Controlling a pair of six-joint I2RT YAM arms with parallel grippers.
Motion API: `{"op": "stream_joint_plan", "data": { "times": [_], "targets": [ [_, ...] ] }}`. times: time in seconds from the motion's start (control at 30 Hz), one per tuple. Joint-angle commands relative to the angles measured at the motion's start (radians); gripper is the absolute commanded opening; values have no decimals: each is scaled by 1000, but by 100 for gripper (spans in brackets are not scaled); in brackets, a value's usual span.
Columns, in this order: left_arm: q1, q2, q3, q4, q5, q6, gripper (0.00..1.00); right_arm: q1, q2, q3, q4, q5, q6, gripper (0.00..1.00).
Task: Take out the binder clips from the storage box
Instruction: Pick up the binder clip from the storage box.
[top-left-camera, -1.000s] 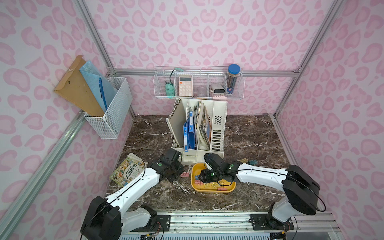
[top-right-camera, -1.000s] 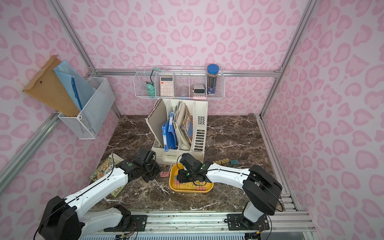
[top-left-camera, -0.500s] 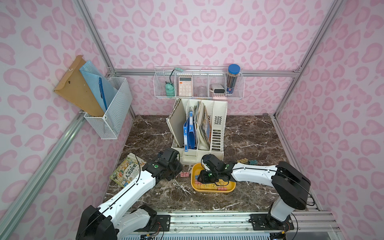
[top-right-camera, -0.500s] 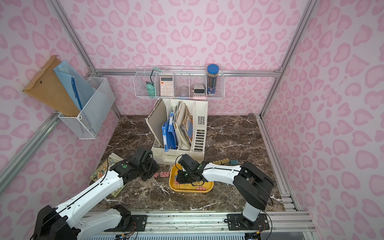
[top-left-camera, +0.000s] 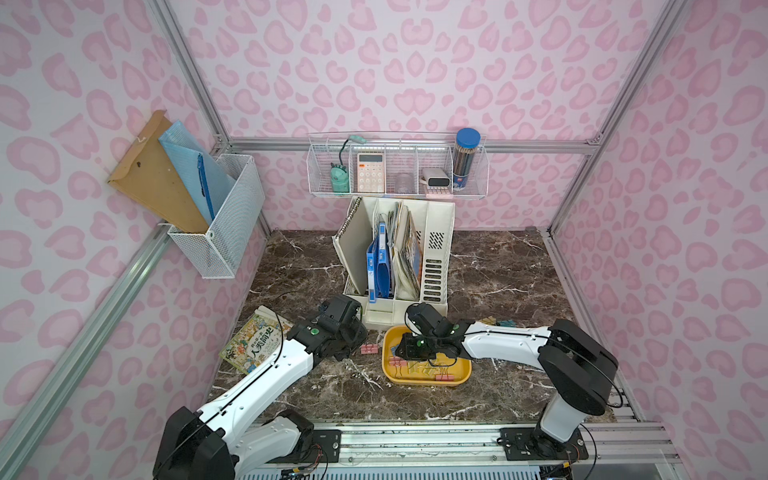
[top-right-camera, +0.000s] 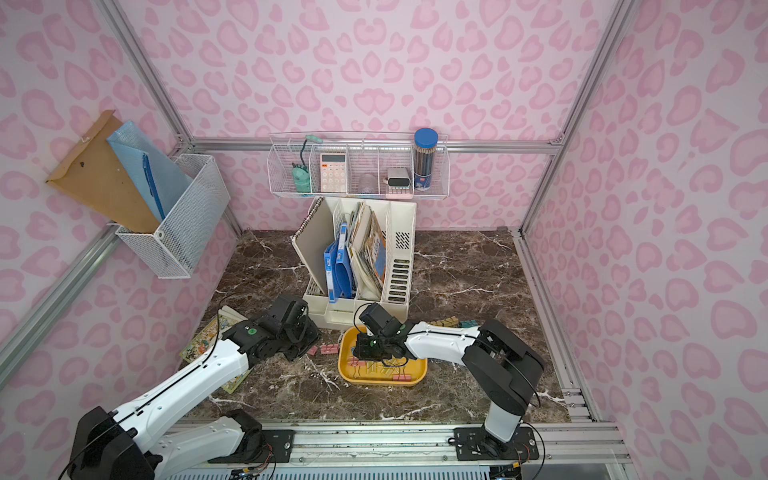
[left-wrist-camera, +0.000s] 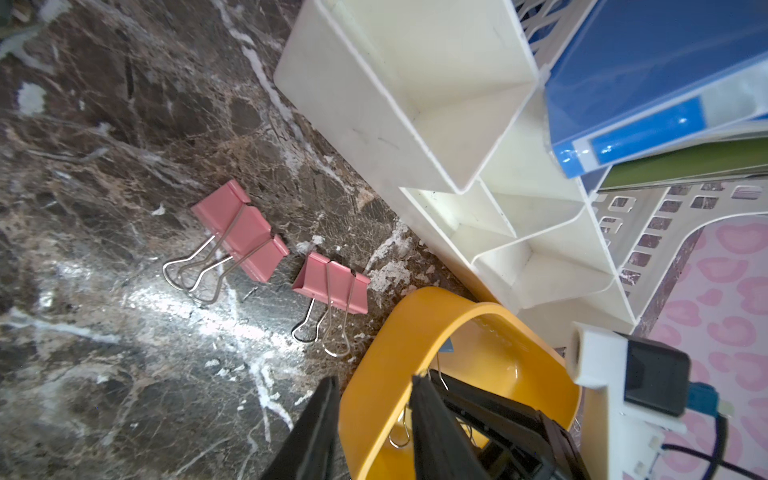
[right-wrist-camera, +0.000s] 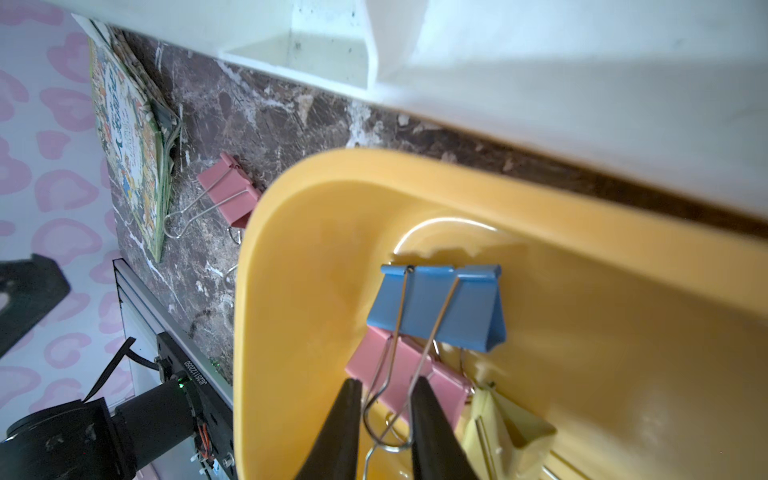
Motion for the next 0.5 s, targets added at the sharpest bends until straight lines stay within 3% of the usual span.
{"op": "stream_joint_plan", "data": {
  "times": [0.0,0.13,0.47],
  "targets": [
    [-5,17,17,-5,9,17,35,-7,4,4,19,-2,5,30],
    [-12,33,28,-5,11,20,35,-15,5,12,17,-4,9,30],
    [-27,48,67,-12,5,34,34,-33,-15,13,13,-10,11,10]
  ]
}}
